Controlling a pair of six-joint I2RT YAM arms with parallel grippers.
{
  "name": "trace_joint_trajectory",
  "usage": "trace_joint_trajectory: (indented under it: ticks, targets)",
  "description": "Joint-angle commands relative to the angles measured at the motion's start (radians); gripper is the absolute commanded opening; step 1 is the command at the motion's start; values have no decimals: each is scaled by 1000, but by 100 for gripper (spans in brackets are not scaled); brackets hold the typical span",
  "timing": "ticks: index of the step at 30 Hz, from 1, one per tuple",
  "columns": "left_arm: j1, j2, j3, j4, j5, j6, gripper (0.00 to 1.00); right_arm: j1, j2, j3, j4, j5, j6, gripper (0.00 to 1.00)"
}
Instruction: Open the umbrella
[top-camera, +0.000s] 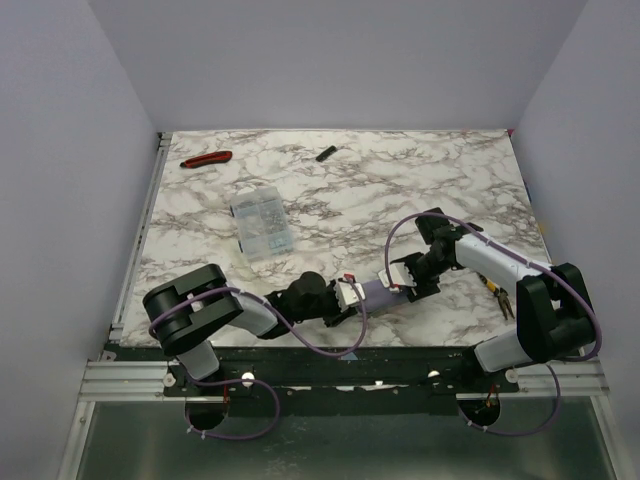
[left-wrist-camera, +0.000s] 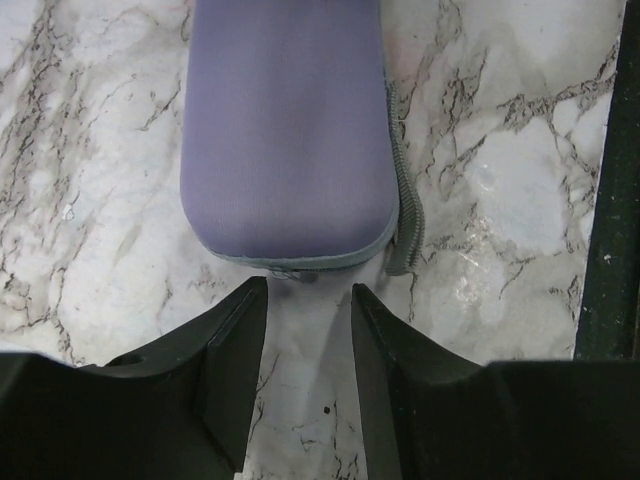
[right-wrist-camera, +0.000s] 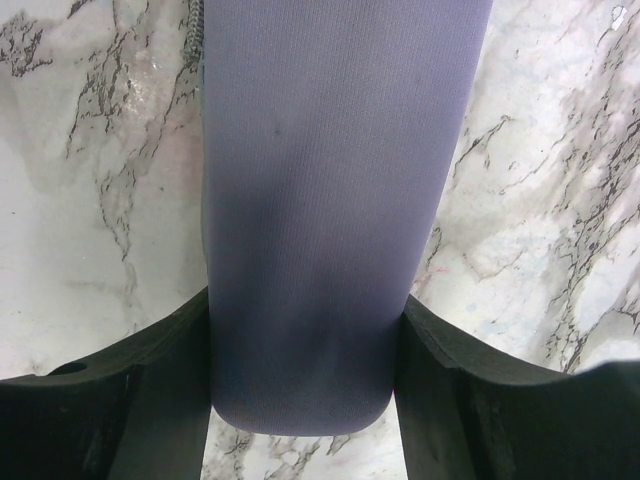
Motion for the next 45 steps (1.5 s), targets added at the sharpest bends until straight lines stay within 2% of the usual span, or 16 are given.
trace_joint_trajectory:
  ticks: [1, 6, 9, 14, 24, 34, 36, 37, 38, 39, 40, 41, 45]
  targets:
    - [-6, 30, 23, 75, -38, -43, 39, 0, 16, 2, -31, -38, 14, 39]
    - [-5, 35, 50, 76, -53, -73, 36, -1, 10, -4, -35, -47, 2, 38]
    - [-5, 36, 62, 74, -54, -95, 29, -2, 16, 1, -42, -47, -2, 36]
    - [-4, 27, 71, 22, -54, -94, 0, -1, -1, -21, -54, -41, -55, 33]
    - [24, 1, 36, 41, -125, -12, 0, 0, 0, -50, -95, -15, -298, 27]
    - [47, -43, 19, 8, -87, 14, 0, -1, 36, -31, -185, 0, -528, 26]
    - [47, -33, 42, -2, -64, 16, 0, 0, 43, -24, -153, -28, -557, 32]
    - [47, -31, 47, -6, -44, 11, 0, 1, 50, -9, -123, -57, -548, 40]
    - [47, -31, 51, -10, -31, 1, 0, 2, 62, 13, -93, -83, -512, 52]
    - [46, -29, 58, -29, -24, -9, 0, 2, 74, 38, -61, -107, -474, 68]
    - [45, -29, 61, -43, -27, -29, 0, 2, 94, 76, -44, -120, -420, 79]
    - [45, -28, 59, -50, -30, -47, 0, 1, 113, 114, -27, -138, -350, 86]
    - [40, -38, 37, -66, -34, -92, 0, -32, 145, 267, -32, -183, -74, 95]
